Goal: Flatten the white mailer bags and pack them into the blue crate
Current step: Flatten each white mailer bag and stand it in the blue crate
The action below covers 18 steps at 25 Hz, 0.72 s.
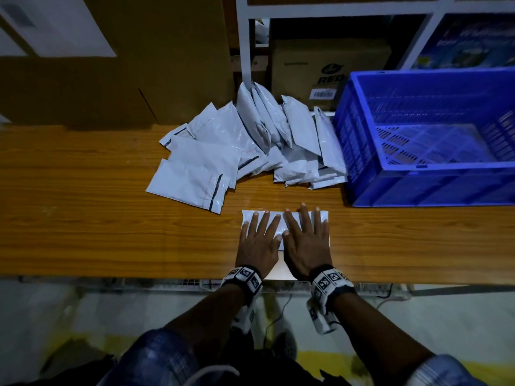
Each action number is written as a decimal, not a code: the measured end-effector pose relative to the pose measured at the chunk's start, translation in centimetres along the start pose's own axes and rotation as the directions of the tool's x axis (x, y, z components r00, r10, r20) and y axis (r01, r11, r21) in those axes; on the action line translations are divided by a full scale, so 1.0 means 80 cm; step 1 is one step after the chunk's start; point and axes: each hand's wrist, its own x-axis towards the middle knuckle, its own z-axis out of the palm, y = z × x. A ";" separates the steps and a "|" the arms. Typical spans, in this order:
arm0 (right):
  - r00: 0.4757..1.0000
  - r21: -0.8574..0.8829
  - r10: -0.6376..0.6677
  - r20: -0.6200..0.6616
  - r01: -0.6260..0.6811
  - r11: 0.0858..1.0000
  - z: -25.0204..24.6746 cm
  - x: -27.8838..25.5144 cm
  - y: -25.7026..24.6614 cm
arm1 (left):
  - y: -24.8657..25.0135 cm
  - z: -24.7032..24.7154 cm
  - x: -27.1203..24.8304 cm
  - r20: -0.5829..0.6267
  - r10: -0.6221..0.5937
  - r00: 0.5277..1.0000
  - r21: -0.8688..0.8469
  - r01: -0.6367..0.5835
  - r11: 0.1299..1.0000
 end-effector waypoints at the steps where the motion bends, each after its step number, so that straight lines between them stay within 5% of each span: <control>1: 1.000 0.002 0.013 0.009 -0.013 1.000 0.005 0.000 -0.001 | -0.001 0.000 0.001 -0.005 0.002 1.000 -0.001 -0.002 1.000; 18: 0.980 0.045 -0.017 0.198 0.008 0.999 -0.006 0.011 0.006 | -0.012 0.006 -0.001 -0.015 -0.035 0.999 -0.009 0.034 0.999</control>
